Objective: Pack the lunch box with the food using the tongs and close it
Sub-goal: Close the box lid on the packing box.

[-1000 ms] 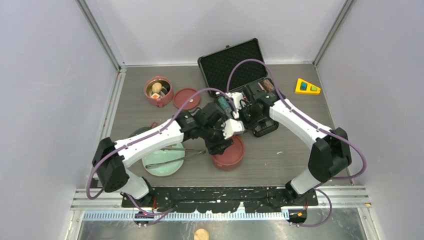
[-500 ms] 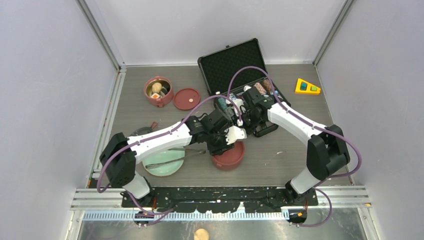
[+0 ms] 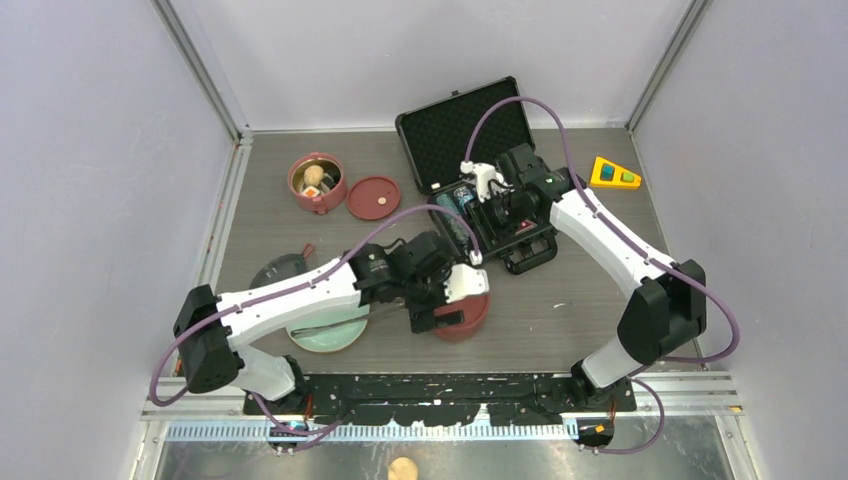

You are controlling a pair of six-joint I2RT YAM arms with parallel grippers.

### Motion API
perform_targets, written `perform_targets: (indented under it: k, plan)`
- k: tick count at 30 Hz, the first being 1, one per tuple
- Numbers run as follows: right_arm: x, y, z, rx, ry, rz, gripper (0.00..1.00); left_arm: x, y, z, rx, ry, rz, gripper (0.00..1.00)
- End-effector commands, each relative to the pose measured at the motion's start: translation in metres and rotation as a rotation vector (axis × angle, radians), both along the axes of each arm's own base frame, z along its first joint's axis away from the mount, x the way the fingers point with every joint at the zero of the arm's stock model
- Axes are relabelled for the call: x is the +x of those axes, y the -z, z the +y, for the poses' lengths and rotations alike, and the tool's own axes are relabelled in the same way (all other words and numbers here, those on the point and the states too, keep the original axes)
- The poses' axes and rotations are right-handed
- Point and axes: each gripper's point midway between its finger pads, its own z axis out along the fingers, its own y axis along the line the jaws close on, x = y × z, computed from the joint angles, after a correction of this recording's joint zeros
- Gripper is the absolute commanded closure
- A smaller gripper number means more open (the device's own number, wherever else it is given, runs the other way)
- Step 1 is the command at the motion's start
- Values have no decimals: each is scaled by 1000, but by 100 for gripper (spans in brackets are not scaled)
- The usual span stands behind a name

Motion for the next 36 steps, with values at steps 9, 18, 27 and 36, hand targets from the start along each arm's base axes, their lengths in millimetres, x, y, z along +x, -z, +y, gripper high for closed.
perform_targets:
  k: [9, 18, 27, 36]
  plan:
    - [50, 20, 29, 68, 146, 30, 67, -11, -6, -27, 20, 4, -277, 0]
    - [47, 55, 31, 39, 140, 91, 83, -34, 21, -40, 90, 156, -358, 0]
    - [7, 63, 21, 27, 65, 159, 86, 4, 22, -6, 144, 49, -466, 0]
    - [-22, 66, -1, -24, 48, 165, 86, 38, 16, 15, 115, -81, -468, 0]
